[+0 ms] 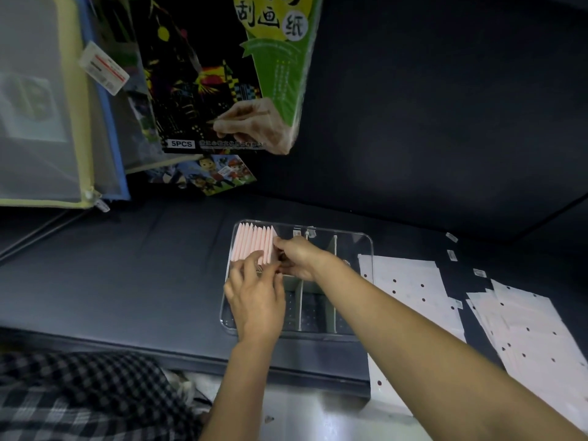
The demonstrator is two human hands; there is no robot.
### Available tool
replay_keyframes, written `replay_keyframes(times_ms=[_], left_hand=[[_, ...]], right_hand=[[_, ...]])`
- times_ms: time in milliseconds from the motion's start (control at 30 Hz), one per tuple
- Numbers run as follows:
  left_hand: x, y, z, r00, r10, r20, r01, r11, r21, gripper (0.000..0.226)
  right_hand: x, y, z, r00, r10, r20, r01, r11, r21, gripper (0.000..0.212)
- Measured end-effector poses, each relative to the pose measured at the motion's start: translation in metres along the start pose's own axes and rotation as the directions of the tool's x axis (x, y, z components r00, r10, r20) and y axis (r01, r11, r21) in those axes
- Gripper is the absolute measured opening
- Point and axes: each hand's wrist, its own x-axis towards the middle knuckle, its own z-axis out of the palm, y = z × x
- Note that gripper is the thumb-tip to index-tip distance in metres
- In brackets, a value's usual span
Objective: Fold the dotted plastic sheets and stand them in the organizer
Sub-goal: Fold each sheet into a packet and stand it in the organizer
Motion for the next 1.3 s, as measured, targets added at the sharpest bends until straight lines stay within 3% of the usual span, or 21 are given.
replay_keyframes(times_ms=[67, 167, 267, 333, 433, 533, 633, 700, 800, 867, 933, 1067, 1167, 1300], left_hand=[[-0.001, 0.004, 0.0, 0.999, 0.015, 0.039, -0.016, 0.999, 0.037, 0.029], [-0.001, 0.012, -0.003, 0.993, -0.007, 0.117, -0.002, 0.997, 0.079, 0.039], [-0.001, 0.021, -0.008, 0.986, -0.07, 0.155, 0.055, 0.994, 0.098, 0.04], [-0.004, 0.033, -0.011, 0.99, -0.028, 0.14, 0.017, 0.997, 0.074, 0.037], [-0.016, 0.058, -0.009, 0.985, 0.16, 0.062, -0.161, 0.987, 0.008, 0.027], [-0.043, 0.088, 0.003, 0.901, 0.427, 0.082, -0.417, 0.902, -0.115, 0.02], [-0.085, 0.106, 0.024, 0.748, 0.572, 0.336, -0.5, 0.819, -0.281, 0.021], [-0.117, 0.104, 0.041, 0.624, 0.589, 0.515, -0.496, 0.807, -0.322, 0.026], [-0.152, 0.083, 0.064, 0.41, 0.525, 0.746, -0.561, 0.79, -0.247, 0.041], [-0.163, 0.07, 0.07, 0.31, 0.474, 0.824, -0.669, 0.724, -0.165, 0.054], [-0.167, 0.064, 0.072, 0.276, 0.455, 0.847, -0.73, 0.672, -0.124, 0.061], [-0.166, 0.063, 0.071, 0.249, 0.434, 0.866, -0.748, 0.654, -0.113, 0.066], [-0.161, 0.068, 0.069, 0.236, 0.413, 0.88, -0.691, 0.708, -0.148, 0.075], [-0.148, 0.08, 0.063, 0.202, 0.405, 0.892, -0.651, 0.736, -0.186, 0.106]], right_hand=[[-0.008, -0.002, -0.003, 0.997, -0.057, -0.043, 0.051, 0.992, -0.117, 0.033], [-0.031, 0.001, -0.026, 0.957, -0.269, -0.112, 0.218, 0.915, -0.34, 0.025], [-0.067, 0.02, -0.076, 0.869, -0.47, -0.156, 0.378, 0.833, -0.404, 0.025], [-0.094, 0.048, -0.121, 0.83, -0.511, -0.225, 0.39, 0.819, -0.42, 0.026], [-0.131, 0.109, -0.189, 0.791, -0.427, -0.439, 0.287, 0.892, -0.35, 0.022], [-0.163, 0.179, -0.237, 0.718, -0.298, -0.629, 0.183, 0.953, -0.243, 0.016], [-0.182, 0.244, -0.252, 0.645, -0.176, -0.743, 0.073, 0.983, -0.169, 0.005], [-0.185, 0.282, -0.252, 0.623, -0.063, -0.78, 0.046, 0.998, -0.044, 0.025], [-0.183, 0.319, -0.248, 0.726, 0.093, -0.681, 0.026, 0.986, 0.162, 0.021], [-0.182, 0.334, -0.248, 0.838, 0.139, -0.529, -0.028, 0.977, 0.212, 0.038], [-0.181, 0.339, -0.25, 0.912, 0.12, -0.393, -0.063, 0.986, 0.155, 0.044], [-0.184, 0.328, -0.254, 0.935, 0.075, -0.346, -0.027, 0.989, 0.144, 0.005], [-0.191, 0.319, -0.265, 0.938, 0.114, -0.328, -0.07, 0.987, 0.142, 0.023], [-0.204, 0.299, -0.283, 0.96, 0.179, -0.213, -0.115, 0.952, 0.285, 0.011]])
